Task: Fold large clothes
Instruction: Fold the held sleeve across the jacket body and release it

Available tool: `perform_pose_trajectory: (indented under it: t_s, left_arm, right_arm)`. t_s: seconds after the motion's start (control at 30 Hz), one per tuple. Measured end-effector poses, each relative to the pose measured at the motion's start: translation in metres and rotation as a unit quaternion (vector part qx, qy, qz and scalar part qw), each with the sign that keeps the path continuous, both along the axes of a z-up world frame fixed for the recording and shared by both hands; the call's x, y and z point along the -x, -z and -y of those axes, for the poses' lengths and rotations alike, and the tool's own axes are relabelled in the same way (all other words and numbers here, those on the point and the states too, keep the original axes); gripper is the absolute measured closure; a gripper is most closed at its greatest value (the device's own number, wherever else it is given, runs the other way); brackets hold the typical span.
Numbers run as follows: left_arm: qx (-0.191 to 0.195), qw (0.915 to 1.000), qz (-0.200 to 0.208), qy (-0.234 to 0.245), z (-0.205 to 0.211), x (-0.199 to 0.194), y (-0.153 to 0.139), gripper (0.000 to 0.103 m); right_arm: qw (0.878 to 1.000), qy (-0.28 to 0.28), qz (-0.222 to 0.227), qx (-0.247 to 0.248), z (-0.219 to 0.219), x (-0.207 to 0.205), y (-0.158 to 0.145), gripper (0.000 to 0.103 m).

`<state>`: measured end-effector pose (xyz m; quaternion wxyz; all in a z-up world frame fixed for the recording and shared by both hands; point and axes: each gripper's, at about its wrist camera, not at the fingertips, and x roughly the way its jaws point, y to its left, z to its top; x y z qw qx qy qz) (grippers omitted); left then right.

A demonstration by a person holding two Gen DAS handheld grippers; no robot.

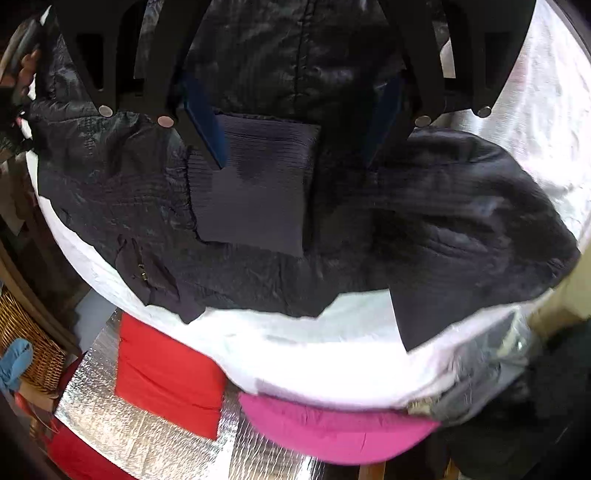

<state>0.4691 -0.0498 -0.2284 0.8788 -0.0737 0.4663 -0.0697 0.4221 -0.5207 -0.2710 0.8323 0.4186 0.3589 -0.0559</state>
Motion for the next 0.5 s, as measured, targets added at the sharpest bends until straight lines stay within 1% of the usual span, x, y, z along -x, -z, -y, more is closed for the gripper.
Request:
perform_pose_trajectory:
  t_s: [0.03,0.07,0.1,0.13,0.17,0.2,0.23,0.3,0.33,0.37,0.4,0.43,0.47,0.5]
  left_arm:
    - [0.005,1.0000,-0.004,-0.002,-0.002,-0.002,0.003,0.030]
    - [0.010,0.9999,-0.006,-0.003,-0.003,-0.004,0.005,0.035]
    - [0.014,0.9999,-0.008,-0.005,-0.004,-0.005,0.007,0.054]
    - [0.023,0.9996,-0.015,-0.003,-0.004,-0.007,0.009,0.075]
    - [0.037,0.9990,-0.024,0.001,-0.005,-0.008,0.012,0.081]
    - [0.045,0.9986,-0.029,-0.003,-0.007,-0.009,0.013,0.082]
    - [0.042,0.9988,-0.023,-0.008,-0.007,-0.007,0.011,0.082]
    - [0.032,0.9994,-0.012,-0.008,-0.005,-0.005,0.007,0.082]
    - [0.030,0.9995,-0.009,-0.009,-0.004,-0.005,0.006,0.079]
    - [0.032,0.9994,-0.010,-0.011,-0.005,-0.005,0.006,0.074]
    - [0.039,0.9990,-0.019,-0.012,-0.006,-0.006,0.008,0.055]
    - [0.049,0.9983,-0.028,-0.011,-0.008,-0.007,0.010,0.042]
    - [0.066,0.9972,-0.034,-0.007,-0.009,-0.008,0.012,0.040]
    - [0.067,0.9971,-0.036,-0.006,-0.008,-0.009,0.014,0.040]
  right_arm:
    - [1.000,-0.006,-0.013,0.000,-0.004,-0.004,0.006,0.055]
    - [1.000,-0.003,-0.013,0.010,-0.006,0.001,0.006,0.056]
    - [1.000,-0.004,-0.013,0.025,-0.009,0.000,0.002,0.062]
    - [0.999,-0.006,-0.013,0.029,-0.012,-0.001,-0.001,0.066]
    - [1.000,-0.003,-0.007,0.030,-0.013,-0.001,-0.005,0.068]
    - [0.999,-0.002,0.000,0.034,-0.014,0.003,-0.010,0.072]
    - [0.999,-0.002,0.010,0.040,-0.014,0.007,-0.015,0.073]
    - [0.998,-0.004,0.037,0.056,-0.016,0.017,-0.029,0.073]
    - [0.997,-0.007,0.047,0.060,-0.018,0.022,-0.035,0.073]
    - [0.997,-0.009,0.050,0.061,-0.019,0.026,-0.038,0.073]
    - [0.997,-0.010,0.049,0.062,-0.021,0.026,-0.040,0.073]
    - [0.997,-0.010,0.044,0.065,-0.025,0.022,-0.038,0.073]
    - [0.997,-0.010,0.032,0.069,-0.027,0.019,-0.034,0.073]
    - [0.997,-0.009,0.022,0.070,-0.028,0.017,-0.031,0.073]
